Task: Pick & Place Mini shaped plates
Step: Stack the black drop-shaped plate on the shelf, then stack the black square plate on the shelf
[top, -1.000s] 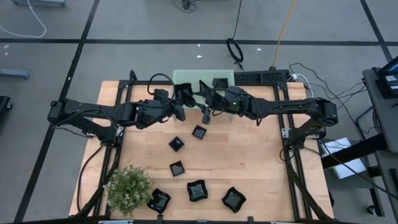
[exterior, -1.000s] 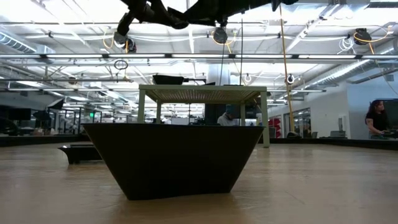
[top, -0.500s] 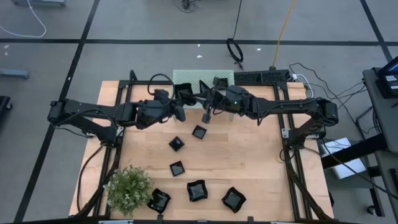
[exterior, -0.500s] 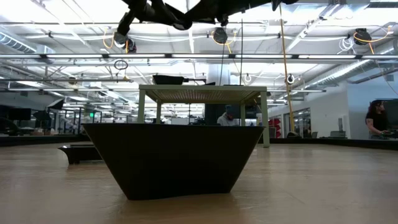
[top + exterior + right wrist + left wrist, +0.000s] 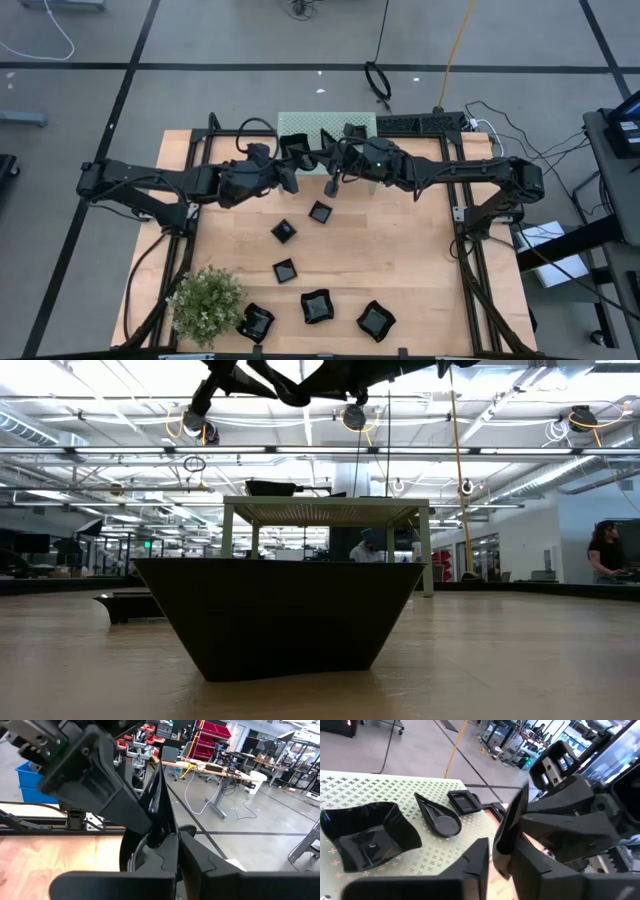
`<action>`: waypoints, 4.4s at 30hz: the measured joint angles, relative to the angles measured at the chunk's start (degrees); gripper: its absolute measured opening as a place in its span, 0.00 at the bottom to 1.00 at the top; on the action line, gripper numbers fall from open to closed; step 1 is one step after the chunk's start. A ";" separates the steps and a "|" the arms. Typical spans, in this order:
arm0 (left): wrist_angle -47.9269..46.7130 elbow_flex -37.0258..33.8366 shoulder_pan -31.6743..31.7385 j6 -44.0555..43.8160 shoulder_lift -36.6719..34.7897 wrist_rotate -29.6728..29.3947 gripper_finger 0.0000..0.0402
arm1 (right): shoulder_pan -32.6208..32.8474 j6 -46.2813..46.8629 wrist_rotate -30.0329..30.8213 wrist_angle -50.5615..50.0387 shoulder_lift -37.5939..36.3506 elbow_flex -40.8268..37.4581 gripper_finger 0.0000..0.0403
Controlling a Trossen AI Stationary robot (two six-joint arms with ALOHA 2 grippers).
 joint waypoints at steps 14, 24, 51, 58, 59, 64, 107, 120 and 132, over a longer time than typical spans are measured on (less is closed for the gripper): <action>2.60 0.02 0.04 2.86 -0.02 2.39 0.53 | -0.80 -6.45 12.37 -2.38 0.00 0.00 0.00; 2.69 0.03 0.04 2.89 -0.69 2.46 0.56 | -7.57 5.00 18.70 -13.26 0.00 -0.02 0.00; 1.56 0.00 6.78 15.22 -17.01 4.52 0.56 | -15.41 32.19 3.60 -20.99 1.31 -0.02 0.00; 1.64 0.00 7.36 18.65 -20.40 4.52 0.56 | -15.32 33.82 3.56 -19.80 4.17 0.07 0.00; 1.61 0.00 7.35 18.92 -20.65 4.52 0.56 | -15.34 34.32 3.55 -20.52 4.58 0.02 0.00; 1.64 0.00 7.34 20.43 -21.27 4.51 0.56 | -15.34 34.53 3.55 -19.84 5.22 -0.02 0.00; -43.45 -0.07 1.80 -2.84 6.31 29.53 0.56 | -11.41 14.53 3.76 -25.42 -15.23 0.00 0.35; -43.19 -0.07 1.42 -1.53 23.40 34.50 0.56 | -11.21 12.03 3.75 -36.59 -18.02 -0.02 0.35; -41.01 0.25 2.20 -1.18 32.02 38.61 0.51 | -11.21 11.80 3.75 -38.54 -18.10 -0.04 0.35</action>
